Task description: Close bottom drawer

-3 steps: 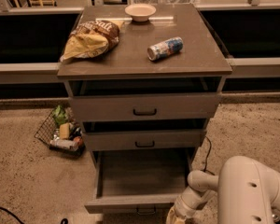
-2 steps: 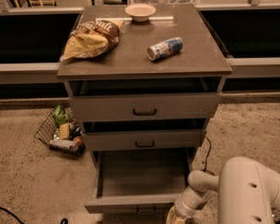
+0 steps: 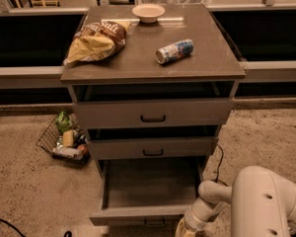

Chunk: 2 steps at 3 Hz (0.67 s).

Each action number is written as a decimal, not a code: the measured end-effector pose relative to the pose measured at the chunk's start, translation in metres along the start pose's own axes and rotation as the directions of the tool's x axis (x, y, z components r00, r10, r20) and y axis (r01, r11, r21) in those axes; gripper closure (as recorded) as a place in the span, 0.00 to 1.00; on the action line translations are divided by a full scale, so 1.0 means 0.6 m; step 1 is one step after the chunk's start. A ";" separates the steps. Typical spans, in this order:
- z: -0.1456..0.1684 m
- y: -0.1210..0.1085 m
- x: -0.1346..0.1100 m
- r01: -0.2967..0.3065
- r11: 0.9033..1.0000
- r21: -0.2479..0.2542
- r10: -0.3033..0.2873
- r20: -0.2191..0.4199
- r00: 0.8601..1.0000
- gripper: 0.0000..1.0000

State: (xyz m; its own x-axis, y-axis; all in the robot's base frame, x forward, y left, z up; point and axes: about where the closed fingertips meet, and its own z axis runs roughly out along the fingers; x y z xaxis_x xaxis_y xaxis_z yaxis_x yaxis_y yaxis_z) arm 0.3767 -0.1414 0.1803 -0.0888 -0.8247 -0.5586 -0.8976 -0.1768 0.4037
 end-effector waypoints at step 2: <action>0.018 -0.078 -0.001 0.172 0.974 0.147 -0.166 -0.049 0.985 1.00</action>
Offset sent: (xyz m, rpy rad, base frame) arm 0.0628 0.0158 -0.0345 0.0220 -0.3367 0.0651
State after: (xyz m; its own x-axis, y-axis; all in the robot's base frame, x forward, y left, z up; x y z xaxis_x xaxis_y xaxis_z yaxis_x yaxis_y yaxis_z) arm 0.4141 -0.1269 0.1540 0.0833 -0.8091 -0.5817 -0.9532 -0.2349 0.1903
